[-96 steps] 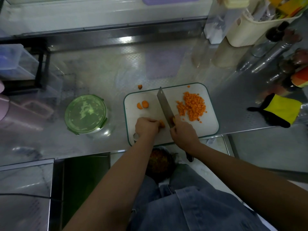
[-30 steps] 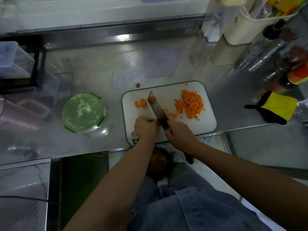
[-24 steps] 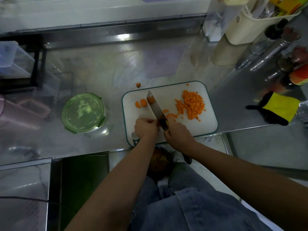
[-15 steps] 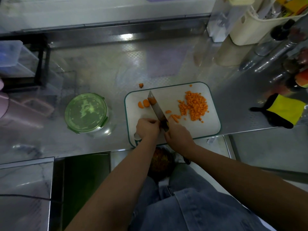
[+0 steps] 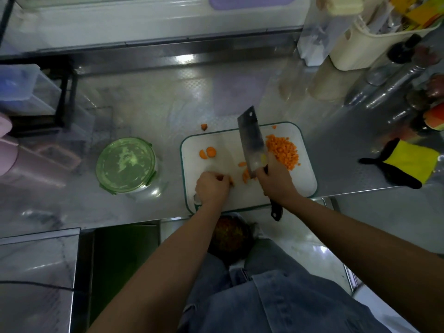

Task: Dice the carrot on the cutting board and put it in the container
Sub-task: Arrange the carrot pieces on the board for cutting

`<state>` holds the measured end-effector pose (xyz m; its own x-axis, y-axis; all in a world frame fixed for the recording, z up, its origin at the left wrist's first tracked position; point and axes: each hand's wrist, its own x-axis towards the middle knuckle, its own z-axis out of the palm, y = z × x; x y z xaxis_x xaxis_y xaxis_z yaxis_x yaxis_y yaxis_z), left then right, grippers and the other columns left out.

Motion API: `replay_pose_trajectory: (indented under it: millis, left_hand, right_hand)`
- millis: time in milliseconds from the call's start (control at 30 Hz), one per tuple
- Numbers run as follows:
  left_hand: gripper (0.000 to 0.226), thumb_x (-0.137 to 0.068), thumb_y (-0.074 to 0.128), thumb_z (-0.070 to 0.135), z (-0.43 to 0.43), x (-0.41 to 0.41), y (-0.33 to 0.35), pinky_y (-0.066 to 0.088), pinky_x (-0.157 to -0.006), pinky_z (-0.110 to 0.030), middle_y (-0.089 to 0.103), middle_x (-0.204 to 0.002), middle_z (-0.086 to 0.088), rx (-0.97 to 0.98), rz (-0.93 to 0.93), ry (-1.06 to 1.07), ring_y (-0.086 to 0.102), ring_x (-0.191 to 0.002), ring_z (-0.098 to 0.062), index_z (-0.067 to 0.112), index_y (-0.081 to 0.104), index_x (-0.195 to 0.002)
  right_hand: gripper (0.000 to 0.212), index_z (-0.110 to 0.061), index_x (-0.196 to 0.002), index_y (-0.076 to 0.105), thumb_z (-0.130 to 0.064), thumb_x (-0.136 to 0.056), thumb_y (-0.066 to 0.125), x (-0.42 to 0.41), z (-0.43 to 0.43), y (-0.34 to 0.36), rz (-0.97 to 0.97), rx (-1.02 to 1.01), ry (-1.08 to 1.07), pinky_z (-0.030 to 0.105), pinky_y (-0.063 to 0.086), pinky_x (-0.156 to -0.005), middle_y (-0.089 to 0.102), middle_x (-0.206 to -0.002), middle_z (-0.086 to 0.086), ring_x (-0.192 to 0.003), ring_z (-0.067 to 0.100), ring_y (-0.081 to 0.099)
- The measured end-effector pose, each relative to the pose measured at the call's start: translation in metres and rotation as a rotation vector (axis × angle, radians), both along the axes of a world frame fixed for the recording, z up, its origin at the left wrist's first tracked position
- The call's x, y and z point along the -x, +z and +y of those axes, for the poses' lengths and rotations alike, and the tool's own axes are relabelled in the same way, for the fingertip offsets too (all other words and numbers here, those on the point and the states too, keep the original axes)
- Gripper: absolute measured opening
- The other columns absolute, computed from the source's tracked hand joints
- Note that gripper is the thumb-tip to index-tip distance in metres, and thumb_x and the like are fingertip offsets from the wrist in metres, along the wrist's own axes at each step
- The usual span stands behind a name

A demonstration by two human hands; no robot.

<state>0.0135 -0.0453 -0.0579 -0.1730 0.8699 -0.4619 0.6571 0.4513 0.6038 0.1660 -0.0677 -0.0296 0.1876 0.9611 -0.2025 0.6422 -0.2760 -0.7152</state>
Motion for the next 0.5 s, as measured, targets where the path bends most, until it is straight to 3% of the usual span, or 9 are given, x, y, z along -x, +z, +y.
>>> replay_pose_trajectory:
  millis: [100,200,300,500]
  left_hand:
    - [0.02,-0.086,0.063,0.031,-0.001,0.009,0.001,0.049,-0.072,-0.029,0.071,-0.086,-0.002,-0.102,0.079,-0.167,0.066,-0.084,-0.021,0.016,0.073,-0.093]
    - [0.029,-0.085,0.063,0.019,-0.002,0.013,0.001,0.047,-0.074,-0.032,0.062,-0.103,-0.007,-0.249,0.122,-0.456,0.061,-0.09,-0.024,0.017,0.063,-0.114]
    - [0.041,-0.084,0.057,0.005,0.002,0.007,0.001,0.035,-0.062,-0.031,0.05,-0.11,-0.011,-0.341,0.211,-0.709,0.055,-0.088,-0.029,0.016,0.057,-0.124]
    - [0.047,-0.085,0.052,0.003,0.019,-0.01,0.011,0.03,-0.062,-0.032,0.043,-0.114,-0.012,-0.422,0.407,-1.026,0.049,-0.098,-0.028,0.018,0.05,-0.129]
  right_hand:
    - [0.045,-0.006,-0.132,0.04,-0.011,-0.09,0.052,-0.011,-0.002,0.0,0.044,0.059,-0.024,0.054,0.05,-0.053,0.05,-0.056,0.009,-0.049,0.028,0.05]
    - [0.036,-0.006,-0.128,0.042,-0.015,-0.093,0.049,-0.018,-0.007,-0.003,0.043,0.064,-0.039,0.056,0.049,-0.053,0.052,-0.06,0.015,-0.052,0.032,0.051]
    - [0.029,-0.004,-0.121,0.044,-0.014,-0.095,0.047,-0.023,-0.011,-0.003,0.048,0.072,-0.059,0.057,0.049,-0.054,0.055,-0.066,0.024,-0.057,0.04,0.054]
    - [0.023,-0.003,-0.113,0.047,-0.01,-0.091,0.047,-0.031,-0.015,-0.002,0.06,0.091,-0.072,0.058,0.05,-0.056,0.054,-0.07,0.024,-0.062,0.044,0.054]
